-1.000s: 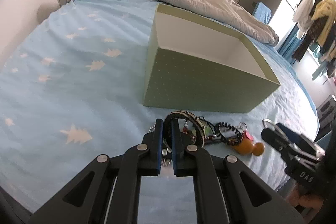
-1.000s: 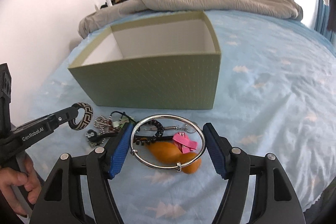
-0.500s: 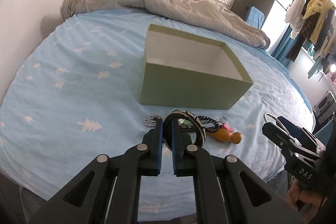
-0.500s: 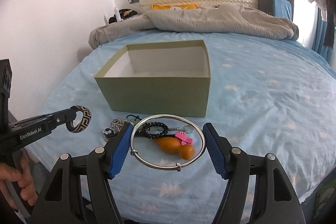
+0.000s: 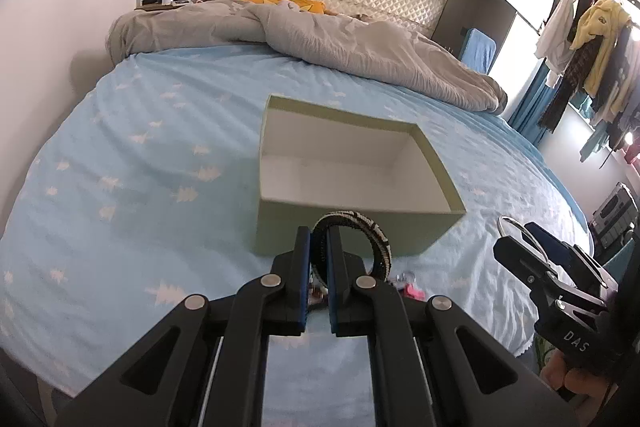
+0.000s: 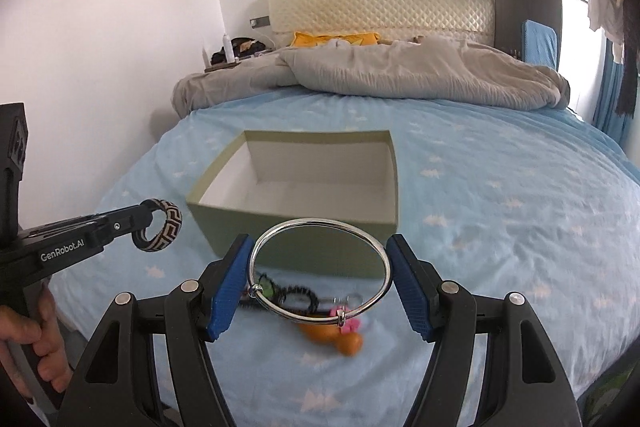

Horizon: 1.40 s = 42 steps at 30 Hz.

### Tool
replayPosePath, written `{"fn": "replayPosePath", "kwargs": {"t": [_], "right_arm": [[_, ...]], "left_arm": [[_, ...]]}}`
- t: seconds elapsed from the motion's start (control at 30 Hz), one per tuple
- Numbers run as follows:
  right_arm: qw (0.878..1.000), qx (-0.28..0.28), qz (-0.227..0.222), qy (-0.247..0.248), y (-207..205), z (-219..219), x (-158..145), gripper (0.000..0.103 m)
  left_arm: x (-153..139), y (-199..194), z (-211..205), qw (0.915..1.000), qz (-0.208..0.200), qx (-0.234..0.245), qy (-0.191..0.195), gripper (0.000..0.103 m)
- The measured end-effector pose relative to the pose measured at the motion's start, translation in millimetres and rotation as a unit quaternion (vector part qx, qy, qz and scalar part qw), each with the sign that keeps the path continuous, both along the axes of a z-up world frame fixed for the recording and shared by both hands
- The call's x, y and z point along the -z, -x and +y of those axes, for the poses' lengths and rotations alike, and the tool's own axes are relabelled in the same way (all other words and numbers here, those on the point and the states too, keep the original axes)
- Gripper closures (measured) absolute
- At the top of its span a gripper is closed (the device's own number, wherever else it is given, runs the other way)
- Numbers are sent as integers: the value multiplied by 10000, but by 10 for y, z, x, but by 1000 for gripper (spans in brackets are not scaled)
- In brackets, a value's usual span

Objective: Organize jewelry
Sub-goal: 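Lift both held pieces and carry them over the green box with both tools, then open the left tool over the box while the right tool releases the bangle inside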

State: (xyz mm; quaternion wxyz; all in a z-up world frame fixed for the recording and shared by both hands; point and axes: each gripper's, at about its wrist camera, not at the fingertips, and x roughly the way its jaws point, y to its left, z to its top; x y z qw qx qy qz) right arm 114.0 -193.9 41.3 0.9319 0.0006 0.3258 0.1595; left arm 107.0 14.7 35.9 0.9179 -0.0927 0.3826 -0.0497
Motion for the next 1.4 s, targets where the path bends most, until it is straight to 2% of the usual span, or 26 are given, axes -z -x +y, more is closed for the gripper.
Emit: {"fn": "replayPosePath", "kwargs": {"t": [0.23, 0.63, 0.9, 1.2, 1.27, 1.37, 1.4], "right_arm": [[9999, -62, 66, 85, -470, 138, 11, 37], [9986, -7, 478, 208, -1220, 263, 391, 37], [9971, 5, 678, 341, -1403, 320, 574, 37], [9968, -36, 754, 256, -1418, 331, 557, 36], [9969, -63, 752, 219, -1404, 320, 533, 36], [9975, -19, 686, 194, -1366, 292, 453, 35], [9977, 3, 653, 180, -1350, 277, 419, 35]], "left_arm": [[27, -398, -19, 10000, -11, 56, 47, 96], [362, -1047, 4, 9992, 367, 38, 121, 96], [508, -1291, -16, 9984, 538, 77, 128, 96], [515, -1344, -27, 9981, 602, 114, 23, 95], [507, -1343, -47, 9977, 650, 170, -6, 93], [478, -1326, -67, 9973, 709, 212, 20, 70], [443, -1301, -65, 9976, 661, 193, 26, 58]]}}
